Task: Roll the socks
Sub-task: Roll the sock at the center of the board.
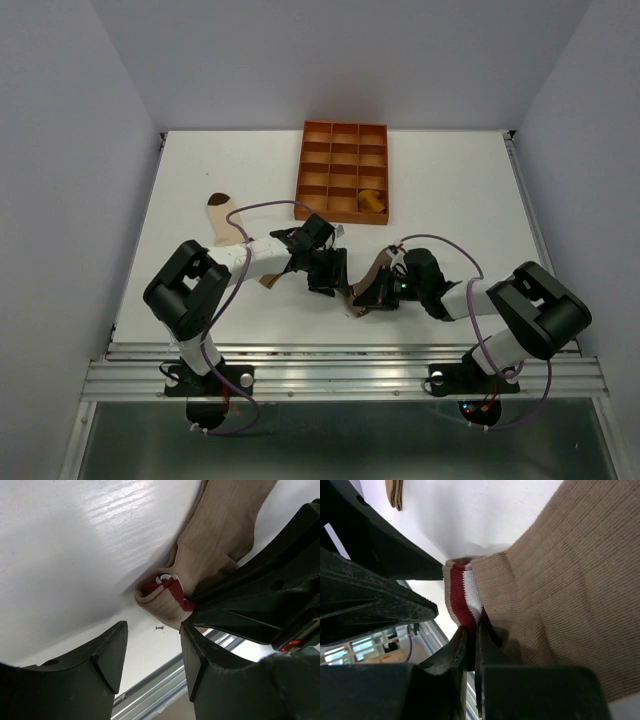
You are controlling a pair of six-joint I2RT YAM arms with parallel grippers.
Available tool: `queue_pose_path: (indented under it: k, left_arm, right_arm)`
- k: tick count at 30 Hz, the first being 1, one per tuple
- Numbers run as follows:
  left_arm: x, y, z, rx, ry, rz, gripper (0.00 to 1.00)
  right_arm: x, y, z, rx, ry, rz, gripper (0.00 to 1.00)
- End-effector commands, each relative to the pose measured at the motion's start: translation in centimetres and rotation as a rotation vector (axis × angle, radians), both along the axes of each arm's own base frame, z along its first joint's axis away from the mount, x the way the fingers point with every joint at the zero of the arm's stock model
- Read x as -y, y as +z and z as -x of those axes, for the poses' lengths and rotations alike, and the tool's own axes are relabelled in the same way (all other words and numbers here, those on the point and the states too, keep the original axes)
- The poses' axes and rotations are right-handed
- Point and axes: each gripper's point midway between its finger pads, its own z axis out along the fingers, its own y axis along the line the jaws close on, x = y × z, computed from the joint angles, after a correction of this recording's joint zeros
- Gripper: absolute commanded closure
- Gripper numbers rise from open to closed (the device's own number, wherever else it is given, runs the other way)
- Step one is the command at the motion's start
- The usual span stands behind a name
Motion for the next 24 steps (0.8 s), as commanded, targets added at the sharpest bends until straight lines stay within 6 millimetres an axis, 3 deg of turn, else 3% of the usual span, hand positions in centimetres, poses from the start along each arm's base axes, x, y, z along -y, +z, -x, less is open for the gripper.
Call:
queue_pose_path:
  k: [1,12,16,21,23,24]
  left_arm:
    - [1.4,1.3,-1.4,0.052,-0.016,0.045,0.43]
    - [1.7,-0.4,-2.0,0.032,-0.005,0.016,0.43]
    - [1.2,-1.6,-2.0,0.018,0.007,-0.02,0.51]
    - [1.2,-2.8,-2.1,0.015,0.031,-0.064,0.9]
    - [1.4,-3.3,-2.0,0.012,0.027,-0.082,1.0]
    - [1.6,-3.2,-2.1,0.016,0.024,-0.082,1.0]
  right_arm:
    - [0.4,-1.4,0.9,-0.087,0.02,0.019,0.99]
    - [0.4,-1.7,0.0,-0.093,0.017,0.023,0.99]
    - [0.3,-1.5,-0.3,-0.089,0.02,0.015,0.99]
    - [0.0,-0.6,-0.8,-0.035,0.044,0.007,0.96]
    - [0.4,-0.8,-0.8,-0.026,0.053,0.047,0.89]
    - [0.6,-0.8,-1.0,-0.022,0.051,0.067,0.85]
